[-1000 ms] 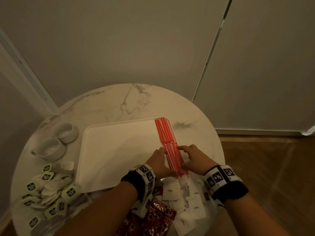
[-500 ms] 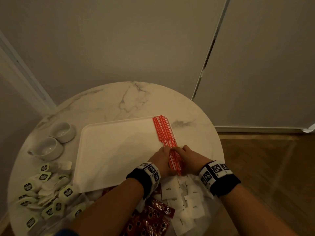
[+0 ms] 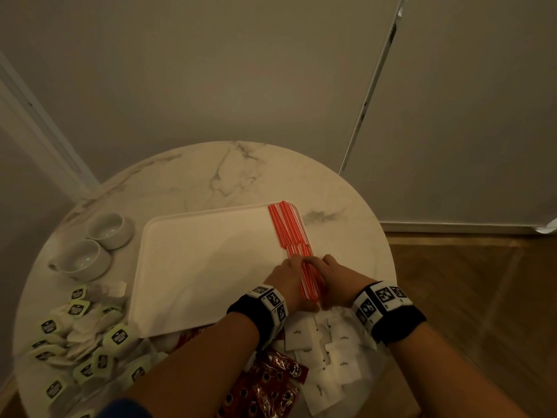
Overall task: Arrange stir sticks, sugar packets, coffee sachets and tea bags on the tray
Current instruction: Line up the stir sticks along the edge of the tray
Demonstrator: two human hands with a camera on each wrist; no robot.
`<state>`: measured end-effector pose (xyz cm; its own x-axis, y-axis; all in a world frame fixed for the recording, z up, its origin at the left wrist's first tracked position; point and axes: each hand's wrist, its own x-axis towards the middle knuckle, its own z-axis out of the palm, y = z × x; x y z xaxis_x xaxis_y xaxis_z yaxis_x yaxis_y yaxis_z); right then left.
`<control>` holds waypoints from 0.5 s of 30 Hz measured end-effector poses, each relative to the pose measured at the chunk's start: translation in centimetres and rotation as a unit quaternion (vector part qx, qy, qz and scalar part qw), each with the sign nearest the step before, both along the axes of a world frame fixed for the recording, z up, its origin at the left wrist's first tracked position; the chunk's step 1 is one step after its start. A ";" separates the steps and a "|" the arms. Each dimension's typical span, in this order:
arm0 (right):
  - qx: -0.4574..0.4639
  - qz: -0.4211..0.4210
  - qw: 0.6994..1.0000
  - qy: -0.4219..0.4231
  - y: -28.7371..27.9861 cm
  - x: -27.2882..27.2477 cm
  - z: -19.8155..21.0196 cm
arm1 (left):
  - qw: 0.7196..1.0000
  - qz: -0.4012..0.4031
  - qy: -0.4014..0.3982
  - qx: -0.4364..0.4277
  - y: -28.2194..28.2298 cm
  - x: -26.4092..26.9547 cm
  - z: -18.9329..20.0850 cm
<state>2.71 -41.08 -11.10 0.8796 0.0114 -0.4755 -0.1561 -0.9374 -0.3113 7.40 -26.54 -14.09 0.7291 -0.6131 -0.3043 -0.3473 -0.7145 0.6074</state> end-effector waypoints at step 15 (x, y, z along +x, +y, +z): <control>0.000 -0.001 1.000 -0.003 -0.2 0.5 0.3 | 0.997 0.033 0.065 -0.010 -0.1 0.6 0.6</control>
<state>3.20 -41.31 -10.83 0.8823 0.0098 -0.4705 -0.1556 -0.9374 -0.3114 7.98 -26.61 -13.53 0.7234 -0.5723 -0.3861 -0.2181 -0.7201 0.6587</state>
